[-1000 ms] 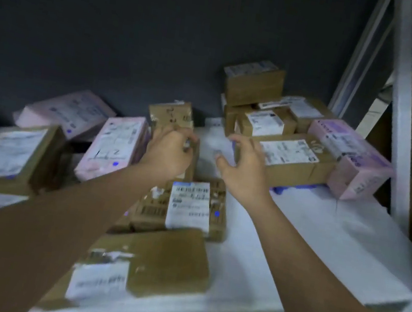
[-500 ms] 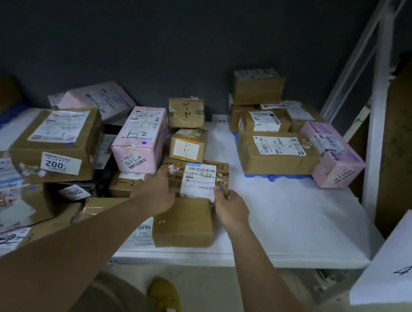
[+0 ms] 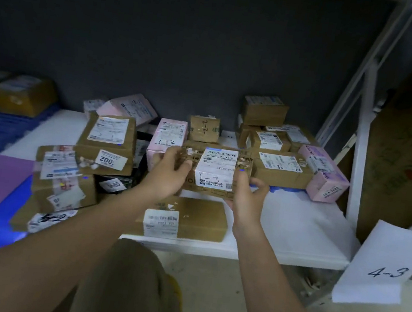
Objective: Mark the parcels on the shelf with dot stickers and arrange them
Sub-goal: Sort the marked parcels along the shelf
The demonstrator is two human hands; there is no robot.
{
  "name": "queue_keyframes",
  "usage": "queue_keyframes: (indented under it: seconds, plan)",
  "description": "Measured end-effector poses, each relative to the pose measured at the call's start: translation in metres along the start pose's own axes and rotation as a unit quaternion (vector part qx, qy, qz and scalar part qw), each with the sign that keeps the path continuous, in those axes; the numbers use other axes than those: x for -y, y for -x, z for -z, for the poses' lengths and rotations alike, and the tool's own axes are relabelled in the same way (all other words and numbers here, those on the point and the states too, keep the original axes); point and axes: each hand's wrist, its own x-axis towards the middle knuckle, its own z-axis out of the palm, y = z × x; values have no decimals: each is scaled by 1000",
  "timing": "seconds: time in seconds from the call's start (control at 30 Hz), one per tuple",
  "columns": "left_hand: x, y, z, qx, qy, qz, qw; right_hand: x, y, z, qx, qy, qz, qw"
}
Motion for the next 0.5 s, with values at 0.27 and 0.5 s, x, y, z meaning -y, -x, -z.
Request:
queue_keyframes:
  seconds: [0.27, 0.5]
  plan:
    - [31, 62, 132, -144, 176, 79, 970, 18, 133, -79, 140, -12, 9, 990]
    - [100, 103, 264, -221, 345, 103, 906, 7, 206, -186, 306, 17, -45, 951]
